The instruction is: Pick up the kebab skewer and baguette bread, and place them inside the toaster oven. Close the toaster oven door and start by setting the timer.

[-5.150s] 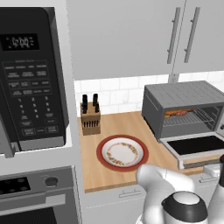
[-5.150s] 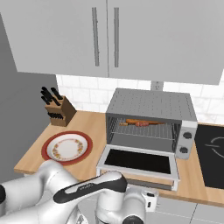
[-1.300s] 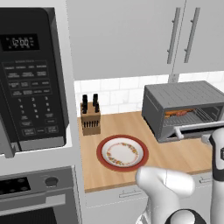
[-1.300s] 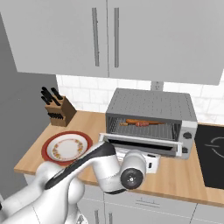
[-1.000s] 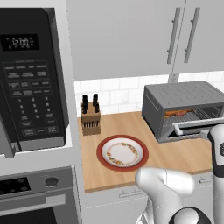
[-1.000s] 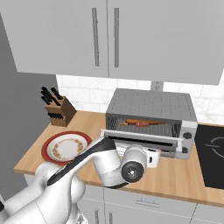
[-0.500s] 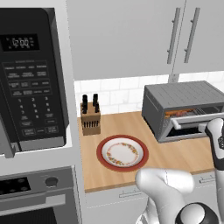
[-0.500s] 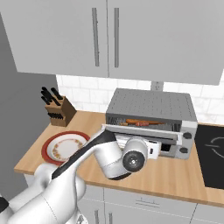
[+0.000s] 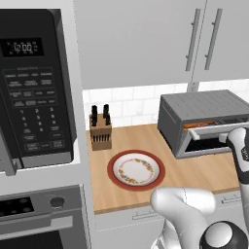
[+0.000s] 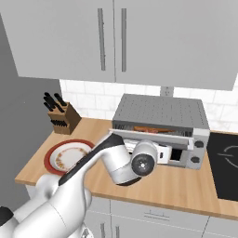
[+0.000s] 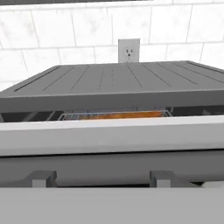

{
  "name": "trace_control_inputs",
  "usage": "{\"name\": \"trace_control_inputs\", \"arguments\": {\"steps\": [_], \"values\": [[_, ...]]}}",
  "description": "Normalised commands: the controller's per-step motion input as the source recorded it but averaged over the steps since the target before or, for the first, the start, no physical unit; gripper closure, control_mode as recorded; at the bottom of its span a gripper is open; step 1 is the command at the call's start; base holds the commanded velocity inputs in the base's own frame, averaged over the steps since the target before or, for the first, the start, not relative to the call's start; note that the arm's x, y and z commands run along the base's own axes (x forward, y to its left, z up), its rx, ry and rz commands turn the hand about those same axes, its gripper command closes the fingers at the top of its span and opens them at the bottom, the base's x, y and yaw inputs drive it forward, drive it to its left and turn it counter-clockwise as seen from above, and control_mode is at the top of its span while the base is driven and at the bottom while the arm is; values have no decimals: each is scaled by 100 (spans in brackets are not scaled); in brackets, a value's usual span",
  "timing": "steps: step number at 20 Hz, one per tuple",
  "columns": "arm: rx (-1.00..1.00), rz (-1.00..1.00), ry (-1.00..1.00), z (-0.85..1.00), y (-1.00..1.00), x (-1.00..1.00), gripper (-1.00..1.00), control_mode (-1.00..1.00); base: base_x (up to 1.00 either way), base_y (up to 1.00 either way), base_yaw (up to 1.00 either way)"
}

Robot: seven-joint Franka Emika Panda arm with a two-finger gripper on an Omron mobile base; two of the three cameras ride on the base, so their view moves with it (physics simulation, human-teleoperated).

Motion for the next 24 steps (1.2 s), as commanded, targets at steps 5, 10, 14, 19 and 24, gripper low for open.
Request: {"name": "trace_control_inputs", "arguments": {"steps": [5, 10, 14, 19, 24], "values": [[0, 0, 0, -15, 0, 20, -100, -100, 0, 0, 0], [0, 0, 0, -15, 0, 21, -100, -100, 0, 0, 0], [0, 0, 0, -15, 0, 20, -100, -100, 0, 0, 0], [0, 0, 0, -16, 0, 19, -100, -100, 0, 0, 0], [0, 0, 0, -16, 0, 20, -100, -100, 0, 0, 0]]}}
